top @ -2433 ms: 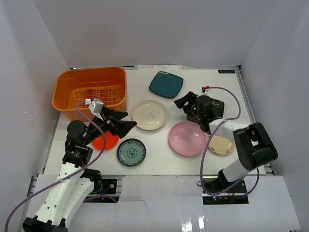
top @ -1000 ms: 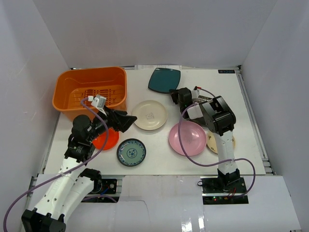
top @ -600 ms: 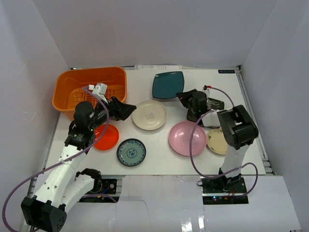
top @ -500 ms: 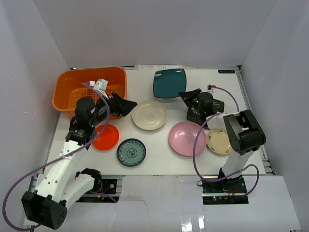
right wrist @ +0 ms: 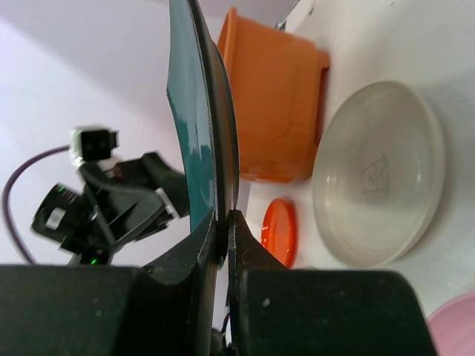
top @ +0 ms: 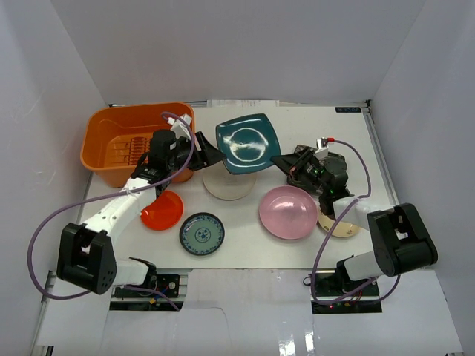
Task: Place the plates into the plastic bin on the countertop
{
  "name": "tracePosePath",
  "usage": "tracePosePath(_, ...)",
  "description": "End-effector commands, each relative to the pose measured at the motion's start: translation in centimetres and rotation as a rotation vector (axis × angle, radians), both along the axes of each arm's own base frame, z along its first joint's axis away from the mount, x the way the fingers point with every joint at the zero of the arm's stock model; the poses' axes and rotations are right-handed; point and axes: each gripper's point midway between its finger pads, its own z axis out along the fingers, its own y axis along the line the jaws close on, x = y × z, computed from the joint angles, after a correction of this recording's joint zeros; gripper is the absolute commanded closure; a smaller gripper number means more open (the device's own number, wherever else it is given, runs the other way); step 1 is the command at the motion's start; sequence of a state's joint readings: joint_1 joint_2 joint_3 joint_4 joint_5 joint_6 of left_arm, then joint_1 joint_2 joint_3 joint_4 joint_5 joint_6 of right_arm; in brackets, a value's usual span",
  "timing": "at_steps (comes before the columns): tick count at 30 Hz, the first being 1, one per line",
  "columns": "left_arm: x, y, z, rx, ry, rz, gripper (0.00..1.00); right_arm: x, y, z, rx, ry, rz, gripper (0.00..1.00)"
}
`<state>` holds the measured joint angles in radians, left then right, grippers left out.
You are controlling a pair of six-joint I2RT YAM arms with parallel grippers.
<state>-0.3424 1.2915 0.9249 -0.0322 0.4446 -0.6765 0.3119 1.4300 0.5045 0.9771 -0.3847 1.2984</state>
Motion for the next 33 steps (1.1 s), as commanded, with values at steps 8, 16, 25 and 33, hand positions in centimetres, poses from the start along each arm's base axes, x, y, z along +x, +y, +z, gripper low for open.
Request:
tracePosePath(8, 1.2, -3.0, 2.1, -0.134, -0.105, -0.022, 0.60, -4.7, 1.0, 7.8, 0.131, -0.251, 0.162, 0.92)
tracePosePath(16, 0.5, -3.0, 3.7, -0.188, -0.143, -0.019, 1.00, -5.3, 0.9, 6.6, 0.098, -0.217, 0.156, 0.75)
tracePosePath(25, 4.3, 5.3, 12.2, -0.225, -0.232, 0.220, 1.00, -6.8, 0.3, 5.9, -0.047, -0.283, 0.150, 0.17)
tracePosePath(33, 7.5, 22.4, 9.2, -0.217, -0.072, 0.646, 1.00, -7.8, -1.3, 1.9, -0.236, -0.282, 0.112, 0.18)
